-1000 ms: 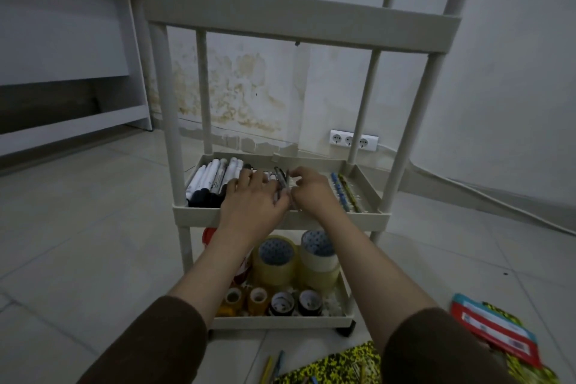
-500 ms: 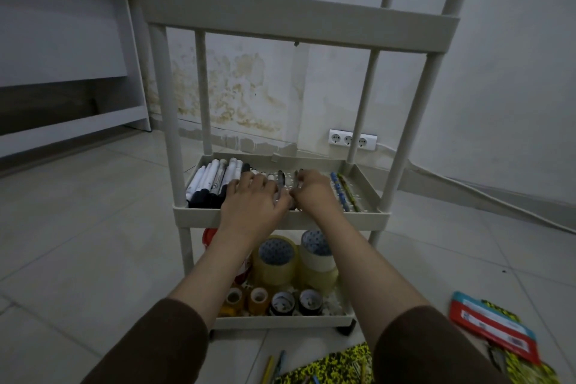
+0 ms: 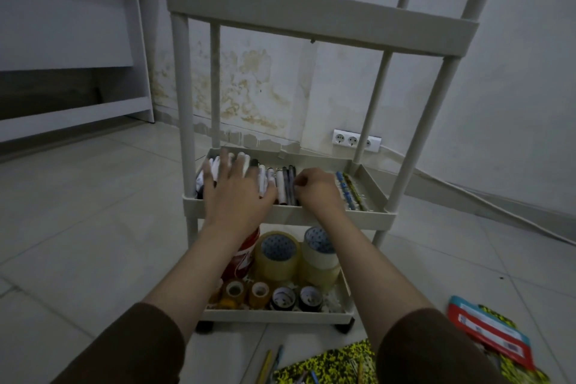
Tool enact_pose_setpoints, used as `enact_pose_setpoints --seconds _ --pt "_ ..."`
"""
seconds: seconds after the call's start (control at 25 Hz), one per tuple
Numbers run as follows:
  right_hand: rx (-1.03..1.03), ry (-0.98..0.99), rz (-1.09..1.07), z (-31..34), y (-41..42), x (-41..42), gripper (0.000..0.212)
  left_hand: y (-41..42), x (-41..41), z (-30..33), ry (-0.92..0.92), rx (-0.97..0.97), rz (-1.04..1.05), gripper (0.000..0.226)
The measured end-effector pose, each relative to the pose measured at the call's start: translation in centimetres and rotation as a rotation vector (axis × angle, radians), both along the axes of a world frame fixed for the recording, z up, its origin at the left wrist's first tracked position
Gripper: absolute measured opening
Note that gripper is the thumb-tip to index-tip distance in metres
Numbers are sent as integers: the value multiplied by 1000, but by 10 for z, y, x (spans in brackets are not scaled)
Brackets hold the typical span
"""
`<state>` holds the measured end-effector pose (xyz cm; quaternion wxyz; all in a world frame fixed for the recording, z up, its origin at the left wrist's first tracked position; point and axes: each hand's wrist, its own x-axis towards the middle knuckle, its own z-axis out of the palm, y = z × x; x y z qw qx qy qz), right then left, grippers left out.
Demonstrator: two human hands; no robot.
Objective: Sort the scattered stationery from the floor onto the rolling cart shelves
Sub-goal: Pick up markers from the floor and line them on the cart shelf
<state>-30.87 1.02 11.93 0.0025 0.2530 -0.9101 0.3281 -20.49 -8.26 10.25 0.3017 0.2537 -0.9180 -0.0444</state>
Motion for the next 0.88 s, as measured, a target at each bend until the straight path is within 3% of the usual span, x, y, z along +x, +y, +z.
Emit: enact_pose_setpoints --seconds 0.12,0.24,0.36,0.52,0.64,0.76,0.88 --pt "-16 24 23 -2 -1 -2 20 -11 6 -7 -199 87 10 64" --pt "-30 22 31 -4 -2 -5 20 -13 5 -1 -260 97 -29 67" --pt "-53 128 24 -3 0 2 23 -8 17 -1 -125 116 -117 61" --pt "-330 544 180 -6 21 35 17 14 71 -14 231 126 -397 34" --pt "-365 736 304 -50 57 79 19 33 128 -49 289 156 -440 24" --pt "-237 634 463 -114 101 126 16 48 179 -96 159 277 -385 19" --pt "-37 330 632 -161 132 153 15 60 216 -136 -46 429 -342 18"
